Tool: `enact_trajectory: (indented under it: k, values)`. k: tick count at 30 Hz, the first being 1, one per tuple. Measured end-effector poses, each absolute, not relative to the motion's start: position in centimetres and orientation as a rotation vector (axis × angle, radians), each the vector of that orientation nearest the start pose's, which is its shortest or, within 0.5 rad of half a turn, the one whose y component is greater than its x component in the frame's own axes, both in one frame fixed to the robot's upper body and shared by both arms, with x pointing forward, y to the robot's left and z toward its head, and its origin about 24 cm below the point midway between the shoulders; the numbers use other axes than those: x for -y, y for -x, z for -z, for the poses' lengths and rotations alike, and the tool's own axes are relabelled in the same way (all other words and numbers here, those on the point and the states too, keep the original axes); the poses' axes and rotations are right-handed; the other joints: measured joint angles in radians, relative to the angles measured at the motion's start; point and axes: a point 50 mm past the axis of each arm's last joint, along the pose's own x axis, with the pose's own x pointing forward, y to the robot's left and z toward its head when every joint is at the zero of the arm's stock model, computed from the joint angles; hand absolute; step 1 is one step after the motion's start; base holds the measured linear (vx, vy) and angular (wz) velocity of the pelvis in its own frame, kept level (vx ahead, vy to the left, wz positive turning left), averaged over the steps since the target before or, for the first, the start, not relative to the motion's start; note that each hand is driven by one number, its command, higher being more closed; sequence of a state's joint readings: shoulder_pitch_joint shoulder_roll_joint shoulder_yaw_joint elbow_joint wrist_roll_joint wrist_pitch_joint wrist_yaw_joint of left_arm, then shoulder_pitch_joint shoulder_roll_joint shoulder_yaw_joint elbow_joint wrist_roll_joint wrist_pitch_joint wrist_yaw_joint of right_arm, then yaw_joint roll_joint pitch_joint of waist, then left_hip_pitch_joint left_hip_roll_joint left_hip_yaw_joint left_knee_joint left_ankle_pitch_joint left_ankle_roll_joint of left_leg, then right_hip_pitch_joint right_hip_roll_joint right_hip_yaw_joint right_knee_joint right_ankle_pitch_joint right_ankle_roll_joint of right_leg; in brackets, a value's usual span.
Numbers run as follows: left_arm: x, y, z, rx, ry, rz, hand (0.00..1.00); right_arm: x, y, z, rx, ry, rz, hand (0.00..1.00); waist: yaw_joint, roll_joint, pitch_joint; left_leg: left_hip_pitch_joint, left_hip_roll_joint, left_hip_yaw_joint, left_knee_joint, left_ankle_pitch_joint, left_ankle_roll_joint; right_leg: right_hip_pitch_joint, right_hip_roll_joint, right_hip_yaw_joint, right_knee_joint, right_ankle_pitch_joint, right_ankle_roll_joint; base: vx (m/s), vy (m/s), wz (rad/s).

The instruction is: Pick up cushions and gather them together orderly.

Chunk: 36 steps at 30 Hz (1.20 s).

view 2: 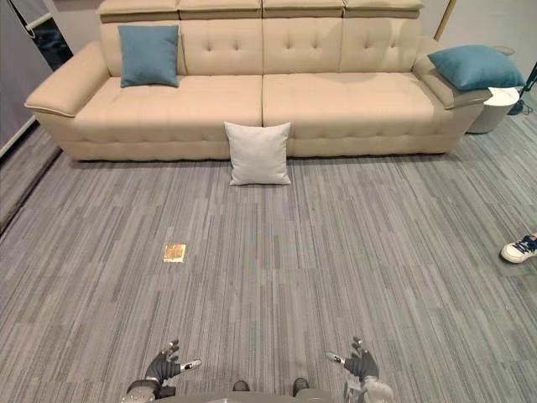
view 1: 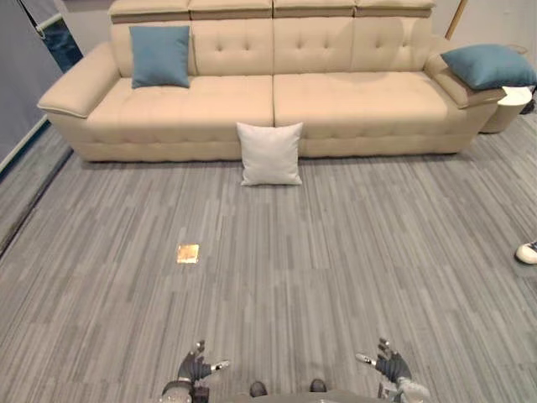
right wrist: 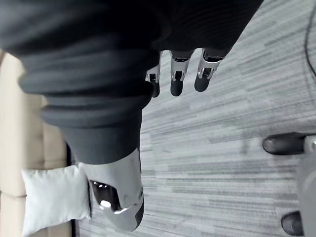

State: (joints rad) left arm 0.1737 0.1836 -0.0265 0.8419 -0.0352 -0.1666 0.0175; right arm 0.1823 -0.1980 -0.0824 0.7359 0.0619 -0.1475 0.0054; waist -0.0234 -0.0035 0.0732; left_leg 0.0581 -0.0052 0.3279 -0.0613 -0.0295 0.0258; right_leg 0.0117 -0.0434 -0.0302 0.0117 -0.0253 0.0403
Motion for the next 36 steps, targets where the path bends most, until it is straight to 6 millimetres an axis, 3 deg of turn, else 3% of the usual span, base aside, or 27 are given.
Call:
enact_trajectory:
  k: [4,13,17,21,25,26,28,31,33,34,35,36]
  values:
    - [-23.1,-12.7,12.1,-0.759,-0.165,-0.124,0.0,24.8,-13.5,10.9,-0.719,0.218,0.139,0.0,-0.014,0.01,0.008,0.028,0.002,0.003,-0.007,-0.014,-0.022,0.022,0.001,-0.011,0.002,-0.006,0.01,0.11,-0.003,0.01]
    - [-23.0,-13.3,11.7,-0.721,-0.166,-0.12,0.0,25.1,-13.7,10.6,-0.712,0.254,0.124,0.0,-0.017,0.018,0.014,0.02,0.006,0.006,0.033,-0.044,-0.064,0.021,-0.007,-0.024,0.026,-0.017,0.024,0.03,-0.011,0.0]
    - [-22.6,-13.9,11.2,-0.686,-0.155,-0.118,0.0,25.0,-13.8,10.7,-0.716,0.25,0.124,0.0,-0.015,0.018,0.031,-0.02,0.006,0.009,0.1,-0.099,-0.01,-0.006,-0.018,-0.024,0.067,-0.064,0.031,-0.01,0.002,0.02]
    - [-22.3,-13.8,11.3,-0.686,-0.118,-0.131,0.0,24.9,-14.9,10.4,-0.693,0.242,0.127,0.0,-0.015,0.022,0.039,-0.101,0.013,0.032,0.199,-0.158,0.004,-0.063,-0.028,-0.016,0.089,-0.078,0.035,-0.03,0.036,-0.17]
    - [-22.2,-14.0,10.6,-0.648,-0.1,-0.137,0.0,24.9,-15.1,10.4,-0.687,0.211,0.143,0.0,-0.013,0.021,0.058,-0.152,0.021,0.038,0.322,-0.268,0.024,-0.17,-0.05,-0.005,0.328,-0.174,0.088,0.04,0.097,-0.09]
    - [-22.3,-13.9,10.7,-0.653,-0.097,-0.142,0.0,24.6,-15.1,10.4,-0.685,0.195,0.144,0.0,-0.016,0.027,0.069,-0.128,0.018,0.033,0.324,-0.291,0.039,-0.258,-0.067,-0.025,0.537,-0.174,0.089,0.1,0.13,0.0]
    - [-22.7,-14.0,10.5,-0.652,-0.107,-0.147,0.0,24.1,-14.5,10.8,-0.703,0.17,0.147,0.0,-0.018,0.013,0.092,-0.074,0.005,0.018,0.323,-0.312,0.044,-0.338,-0.082,-0.054,0.728,-0.192,0.076,0.24,0.11,0.11]
    - [-22.9,-14.8,10.2,-0.636,-0.111,-0.153,0.0,24.0,-14.5,10.9,-0.706,0.144,0.157,0.0,-0.027,0.029,0.126,0.001,0.01,-0.019,0.301,-0.325,0.041,-0.416,-0.067,-0.115,0.691,-0.243,0.059,0.37,0.064,0.36]
    - [-22.6,-16.1,9.8,-0.602,-0.107,-0.156,0.0,24.3,-15.4,10.3,-0.675,0.156,0.154,0.0,-0.05,0.049,0.154,0.053,0.039,-0.058,0.259,-0.327,0.032,-0.47,-0.026,-0.144,0.579,-0.225,0.04,0.39,-0.018,0.63]
    - [-22.5,-16.6,9.6,-0.591,-0.108,-0.154,0.0,24.4,-15.8,10.0,-0.658,0.162,0.153,0.0,-0.059,0.066,0.172,0.083,0.049,-0.074,0.236,-0.324,0.006,-0.494,-0.008,-0.16,0.504,-0.182,0.034,0.62,-0.058,0.62]
    - [-22.6,-16.7,9.5,-0.586,-0.111,-0.155,0.0,24.4,-15.9,10.0,-0.655,0.164,0.152,0.0,-0.074,0.047,0.17,0.117,0.047,-0.087,0.217,-0.322,-0.025,-0.511,0.008,-0.159,0.394,-0.106,0.022,0.69,-0.09,0.82]
    - [-22.6,-16.7,9.6,-0.588,-0.112,-0.155,0.0,24.4,-15.6,10.0,-0.654,0.166,0.155,0.0,-0.076,0.038,0.167,0.155,0.038,-0.111,0.24,-0.344,-0.065,-0.525,0.007,-0.16,0.348,-0.011,-0.037,0.74,-0.126,0.85]
